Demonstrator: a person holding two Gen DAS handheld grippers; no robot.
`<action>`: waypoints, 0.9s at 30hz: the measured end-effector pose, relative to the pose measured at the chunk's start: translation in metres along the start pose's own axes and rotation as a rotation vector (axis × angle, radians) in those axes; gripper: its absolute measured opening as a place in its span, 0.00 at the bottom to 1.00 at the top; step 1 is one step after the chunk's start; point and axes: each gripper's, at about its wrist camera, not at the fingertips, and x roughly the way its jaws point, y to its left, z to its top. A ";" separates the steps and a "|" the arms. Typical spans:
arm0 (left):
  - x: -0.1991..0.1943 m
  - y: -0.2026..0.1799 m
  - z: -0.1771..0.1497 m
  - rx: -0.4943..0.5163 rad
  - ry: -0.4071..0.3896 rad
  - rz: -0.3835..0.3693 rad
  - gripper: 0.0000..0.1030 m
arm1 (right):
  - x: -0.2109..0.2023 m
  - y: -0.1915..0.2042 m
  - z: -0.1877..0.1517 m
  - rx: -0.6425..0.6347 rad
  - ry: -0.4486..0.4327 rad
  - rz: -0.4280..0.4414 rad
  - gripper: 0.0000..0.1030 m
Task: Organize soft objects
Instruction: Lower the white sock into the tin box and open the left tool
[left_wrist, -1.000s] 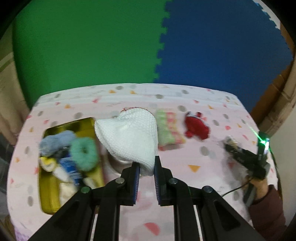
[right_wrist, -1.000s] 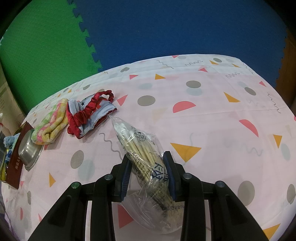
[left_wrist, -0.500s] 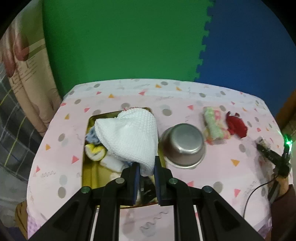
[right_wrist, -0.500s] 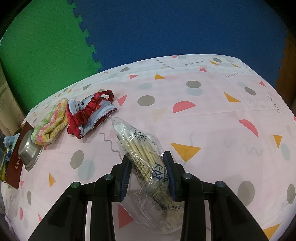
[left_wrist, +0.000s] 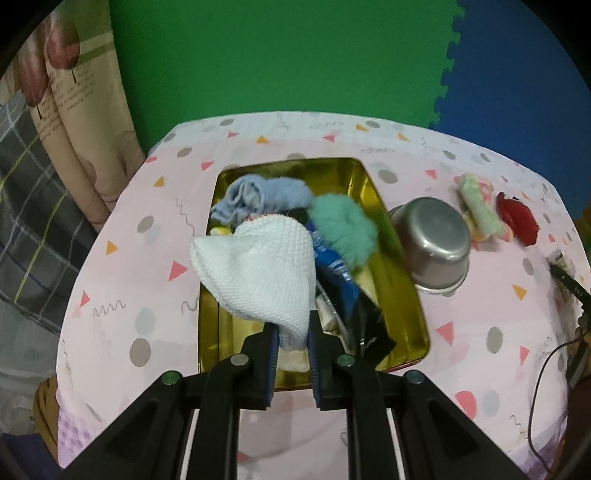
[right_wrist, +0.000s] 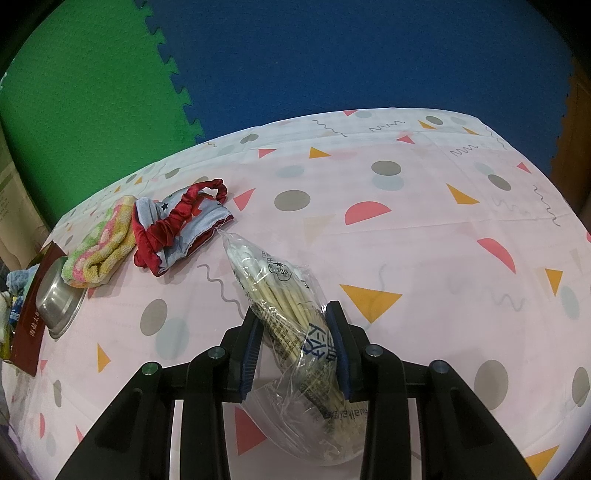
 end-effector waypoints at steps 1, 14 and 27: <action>0.003 0.001 -0.001 -0.001 0.005 -0.001 0.14 | 0.000 0.000 0.000 0.000 0.000 0.000 0.32; 0.030 0.012 -0.006 -0.010 0.040 0.003 0.14 | 0.000 0.000 0.000 -0.001 0.000 -0.001 0.32; 0.034 0.007 -0.006 0.030 0.067 0.095 0.24 | 0.000 0.000 0.000 -0.001 0.001 -0.002 0.32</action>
